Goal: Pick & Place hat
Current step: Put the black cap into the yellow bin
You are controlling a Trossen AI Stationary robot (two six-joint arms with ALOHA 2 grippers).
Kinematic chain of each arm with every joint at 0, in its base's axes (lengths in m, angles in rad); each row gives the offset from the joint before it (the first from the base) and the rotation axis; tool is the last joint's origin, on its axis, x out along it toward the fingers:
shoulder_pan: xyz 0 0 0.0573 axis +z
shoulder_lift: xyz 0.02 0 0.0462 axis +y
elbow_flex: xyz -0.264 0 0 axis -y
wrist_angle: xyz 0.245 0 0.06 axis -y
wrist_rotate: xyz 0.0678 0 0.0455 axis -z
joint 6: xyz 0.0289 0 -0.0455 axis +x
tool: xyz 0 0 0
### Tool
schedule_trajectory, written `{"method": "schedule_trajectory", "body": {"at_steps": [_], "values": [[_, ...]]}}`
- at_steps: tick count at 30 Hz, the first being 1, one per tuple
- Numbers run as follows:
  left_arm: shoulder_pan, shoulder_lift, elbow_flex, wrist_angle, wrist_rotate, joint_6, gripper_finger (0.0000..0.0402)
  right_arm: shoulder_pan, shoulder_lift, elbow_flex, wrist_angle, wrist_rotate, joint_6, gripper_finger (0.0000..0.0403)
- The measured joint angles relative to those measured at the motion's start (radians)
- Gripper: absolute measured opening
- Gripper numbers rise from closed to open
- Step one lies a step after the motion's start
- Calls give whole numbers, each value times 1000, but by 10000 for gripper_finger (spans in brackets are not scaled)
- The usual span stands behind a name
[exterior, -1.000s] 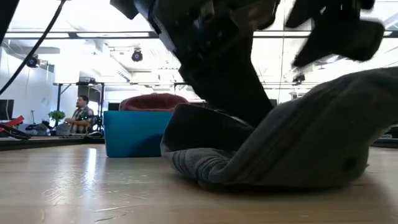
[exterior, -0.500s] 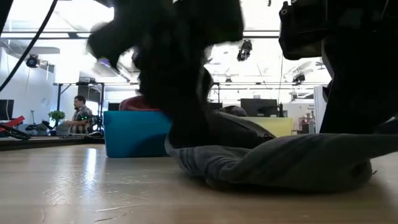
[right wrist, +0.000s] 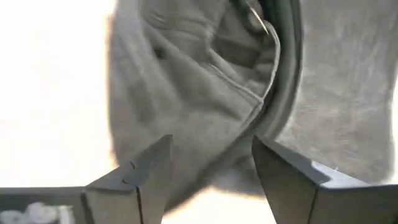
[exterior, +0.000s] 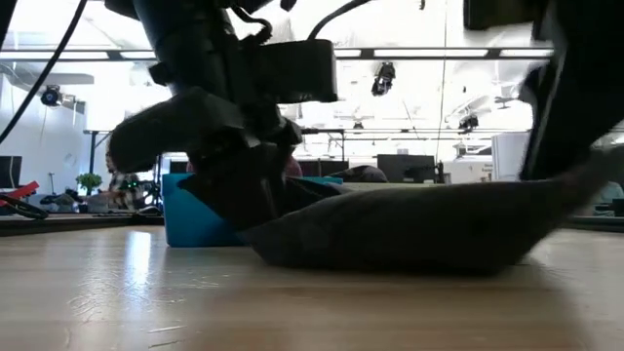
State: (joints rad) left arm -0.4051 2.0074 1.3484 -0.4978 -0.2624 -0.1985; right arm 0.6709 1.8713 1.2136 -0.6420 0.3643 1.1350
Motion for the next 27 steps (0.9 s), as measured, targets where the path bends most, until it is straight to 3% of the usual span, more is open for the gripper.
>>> {"method": "schedule_trajectory", "body": {"at_steps": [9,17,27], "values": [[-9,-151,16,104,-80,64,124,18,-63,122,-55,104,-192,215],[-21,-328,-102,90,-88,90,124,11,36,157,198,53,-519,215],[-101,-586,-345,78,-98,-161,124,-45,212,270,206,65,-628,215]]}}
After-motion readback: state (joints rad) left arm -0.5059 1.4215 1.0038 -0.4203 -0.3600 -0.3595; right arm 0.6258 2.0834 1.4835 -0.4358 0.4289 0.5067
